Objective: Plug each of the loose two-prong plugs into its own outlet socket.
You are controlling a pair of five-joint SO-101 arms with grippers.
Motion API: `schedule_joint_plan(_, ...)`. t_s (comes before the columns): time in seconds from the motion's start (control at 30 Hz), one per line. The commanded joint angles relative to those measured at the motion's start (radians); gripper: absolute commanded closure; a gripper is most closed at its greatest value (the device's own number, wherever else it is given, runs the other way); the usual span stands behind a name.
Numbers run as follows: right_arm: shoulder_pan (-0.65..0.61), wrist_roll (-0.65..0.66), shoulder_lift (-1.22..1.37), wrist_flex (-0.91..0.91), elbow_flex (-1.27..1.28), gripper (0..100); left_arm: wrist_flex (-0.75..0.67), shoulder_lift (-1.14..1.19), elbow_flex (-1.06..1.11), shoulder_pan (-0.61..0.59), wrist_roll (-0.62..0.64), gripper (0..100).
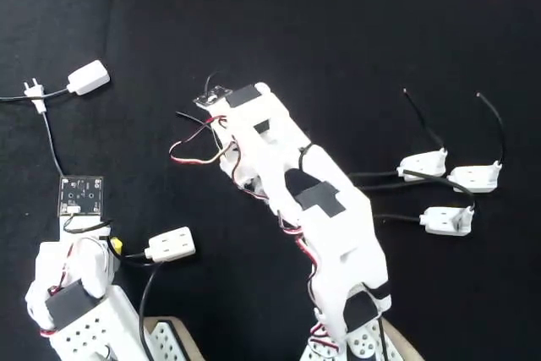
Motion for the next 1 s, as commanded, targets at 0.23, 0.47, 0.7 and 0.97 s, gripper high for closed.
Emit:
schedule_joint_plan(0.23,-0.020,0.005,0.013,0.107,-0.094,97.3,0.000,0.006,-0.002,-0.001,-0.006,73)
schedule_joint_plan(0.47,-0.100,0.038,0.035,0.178,-0.151,80.5,0.002,0.006,-0.002,-0.001,-0.006,73)
schedule_joint_plan(0.7,-0.089,0.034,0.130,0.213,-0.226,95.6,0.002,0.006,-0.002,-0.001,-0.006,73)
schedule_joint_plan(0.97,-0.087,0.038,0.140,0.241,-0.271,98.6,0.002,0.006,-0.002,-0.001,-0.008,73)
